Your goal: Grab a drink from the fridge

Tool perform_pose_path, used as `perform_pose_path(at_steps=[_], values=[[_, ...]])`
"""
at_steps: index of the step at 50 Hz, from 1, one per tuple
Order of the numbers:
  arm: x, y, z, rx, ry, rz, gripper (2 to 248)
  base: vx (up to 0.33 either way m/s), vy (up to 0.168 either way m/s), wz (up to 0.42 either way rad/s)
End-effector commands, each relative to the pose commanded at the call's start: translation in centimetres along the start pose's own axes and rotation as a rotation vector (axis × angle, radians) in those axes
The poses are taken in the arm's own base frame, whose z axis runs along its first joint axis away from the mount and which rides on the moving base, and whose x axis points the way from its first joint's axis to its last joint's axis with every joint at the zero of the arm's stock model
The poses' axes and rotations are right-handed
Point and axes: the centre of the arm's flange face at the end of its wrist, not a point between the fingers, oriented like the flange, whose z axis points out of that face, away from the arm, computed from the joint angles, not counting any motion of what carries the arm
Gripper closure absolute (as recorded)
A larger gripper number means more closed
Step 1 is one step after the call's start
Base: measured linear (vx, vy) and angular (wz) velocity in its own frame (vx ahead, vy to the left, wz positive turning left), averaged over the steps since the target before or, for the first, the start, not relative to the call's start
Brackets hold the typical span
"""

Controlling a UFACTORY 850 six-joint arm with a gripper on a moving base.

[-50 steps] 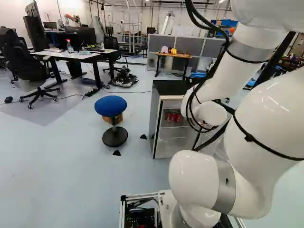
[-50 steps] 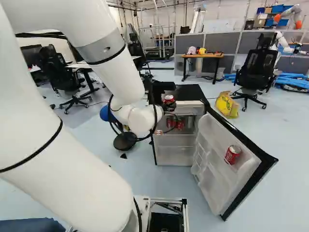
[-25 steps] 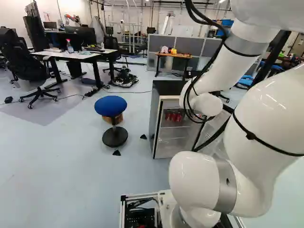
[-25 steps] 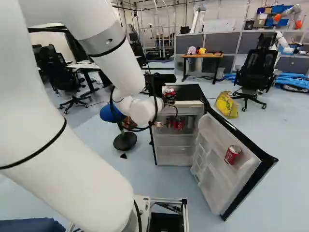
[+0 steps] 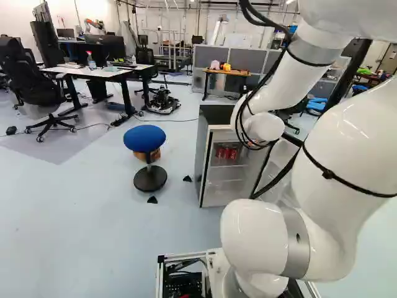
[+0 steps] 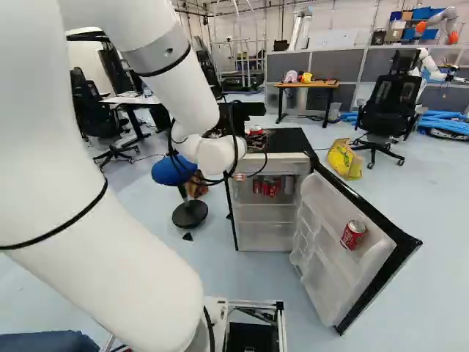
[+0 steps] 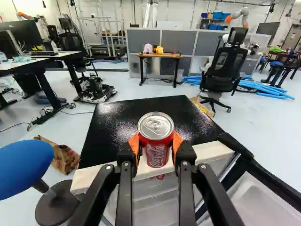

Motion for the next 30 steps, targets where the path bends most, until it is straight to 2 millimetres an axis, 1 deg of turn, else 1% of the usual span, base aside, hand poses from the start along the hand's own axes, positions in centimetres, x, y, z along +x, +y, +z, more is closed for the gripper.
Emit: perform_pose_path(at_steps=[30], values=[[0.9, -2.2, 5.1, 0.01, -0.046, 0.033, 158, 0.0, 0.0, 0.0]])
